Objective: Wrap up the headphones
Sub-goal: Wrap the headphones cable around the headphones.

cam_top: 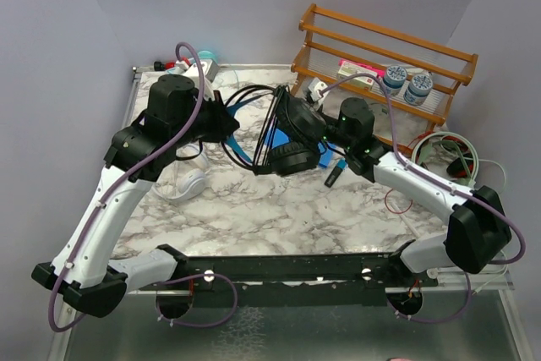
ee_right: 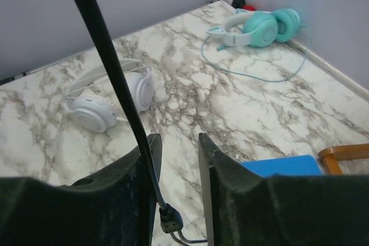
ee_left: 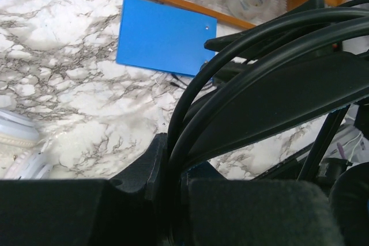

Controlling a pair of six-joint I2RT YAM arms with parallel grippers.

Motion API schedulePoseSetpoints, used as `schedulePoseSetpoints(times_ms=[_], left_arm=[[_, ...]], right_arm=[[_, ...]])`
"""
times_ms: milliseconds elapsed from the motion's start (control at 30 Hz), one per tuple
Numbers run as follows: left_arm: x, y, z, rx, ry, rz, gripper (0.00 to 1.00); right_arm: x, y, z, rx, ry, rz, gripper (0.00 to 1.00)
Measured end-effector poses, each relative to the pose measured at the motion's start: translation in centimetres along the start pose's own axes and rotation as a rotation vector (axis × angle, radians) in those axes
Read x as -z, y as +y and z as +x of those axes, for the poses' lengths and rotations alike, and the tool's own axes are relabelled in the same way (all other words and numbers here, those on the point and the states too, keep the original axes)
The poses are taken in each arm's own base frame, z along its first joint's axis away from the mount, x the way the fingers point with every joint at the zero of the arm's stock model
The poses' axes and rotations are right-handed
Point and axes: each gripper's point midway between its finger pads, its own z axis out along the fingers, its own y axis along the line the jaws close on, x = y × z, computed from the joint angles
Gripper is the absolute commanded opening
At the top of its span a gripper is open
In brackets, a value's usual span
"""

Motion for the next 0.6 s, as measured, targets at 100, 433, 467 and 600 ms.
schedulePoseSetpoints(times_ms=[100, 433, 467, 600], left_arm=[[0.6, -0.5, -0.9, 0.013, -0.02, 0.009, 0.0], [1.2, -1.1, -1.7, 0.053, -0.035, 0.016, 0.0], [1.1, -1.1, -1.6, 0.055, -0.03, 0.014, 0.0], [1.0, -1.0, -1.5, 0.06, -0.017, 0.008, 0.0]], right_arm=[[0.0, 0.8, 0.2, -0.018, -0.024, -0.039, 0.5], [1.4, 4.4, 4.4, -0.119, -0.004, -0.196, 0.57], [1.4, 4.6, 4.6, -0.122, -0.006, -0.207, 0.57], [1.5, 5.2, 4.0, -0.119, -0.037, -0.241, 0.58]])
